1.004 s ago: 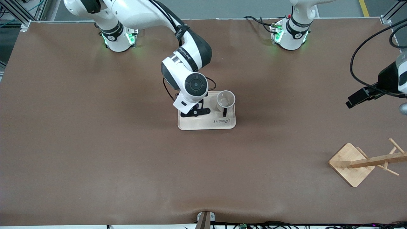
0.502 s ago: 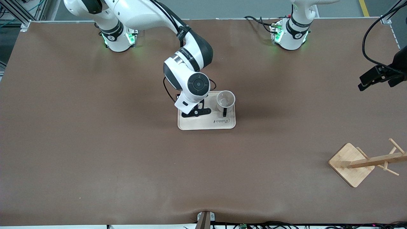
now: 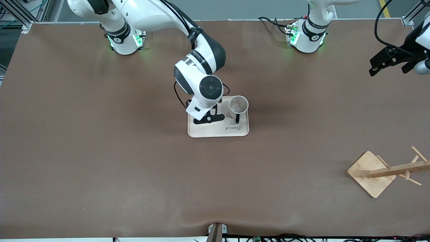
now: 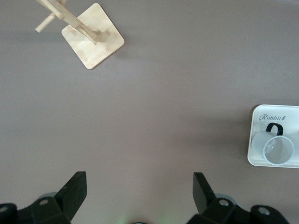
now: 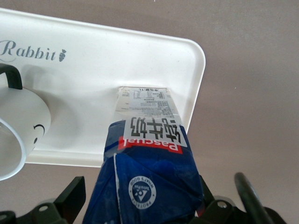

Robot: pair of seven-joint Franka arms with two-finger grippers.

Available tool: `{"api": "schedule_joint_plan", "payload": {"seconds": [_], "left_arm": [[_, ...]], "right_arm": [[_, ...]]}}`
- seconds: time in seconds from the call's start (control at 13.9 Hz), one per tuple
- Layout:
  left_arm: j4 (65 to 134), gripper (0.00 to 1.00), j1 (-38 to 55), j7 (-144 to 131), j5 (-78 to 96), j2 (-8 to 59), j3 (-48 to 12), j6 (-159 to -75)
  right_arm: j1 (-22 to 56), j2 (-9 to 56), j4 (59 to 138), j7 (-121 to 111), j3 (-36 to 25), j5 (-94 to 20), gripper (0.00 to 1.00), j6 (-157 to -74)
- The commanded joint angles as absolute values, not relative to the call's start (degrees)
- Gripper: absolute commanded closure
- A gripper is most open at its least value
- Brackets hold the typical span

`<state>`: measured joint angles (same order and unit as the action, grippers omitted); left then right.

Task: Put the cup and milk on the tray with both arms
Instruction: 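Open the left gripper and withdraw it while the right gripper carries the carton, then set the milk carton on the tray beside the mug with the right gripper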

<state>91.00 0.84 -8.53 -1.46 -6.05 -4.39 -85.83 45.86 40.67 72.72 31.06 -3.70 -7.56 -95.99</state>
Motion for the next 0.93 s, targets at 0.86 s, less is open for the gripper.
{"api": "schedule_joint_plan", "payload": {"seconds": [0.86], "left_arm": [[90.79, 0.0, -1.05, -10.28, -1.76, -4.49, -8.0, -86.04]], "right_arm": [[41.67, 38.06, 67.07, 31.9, -4.4, -10.98, 0.0, -89.21]]}}
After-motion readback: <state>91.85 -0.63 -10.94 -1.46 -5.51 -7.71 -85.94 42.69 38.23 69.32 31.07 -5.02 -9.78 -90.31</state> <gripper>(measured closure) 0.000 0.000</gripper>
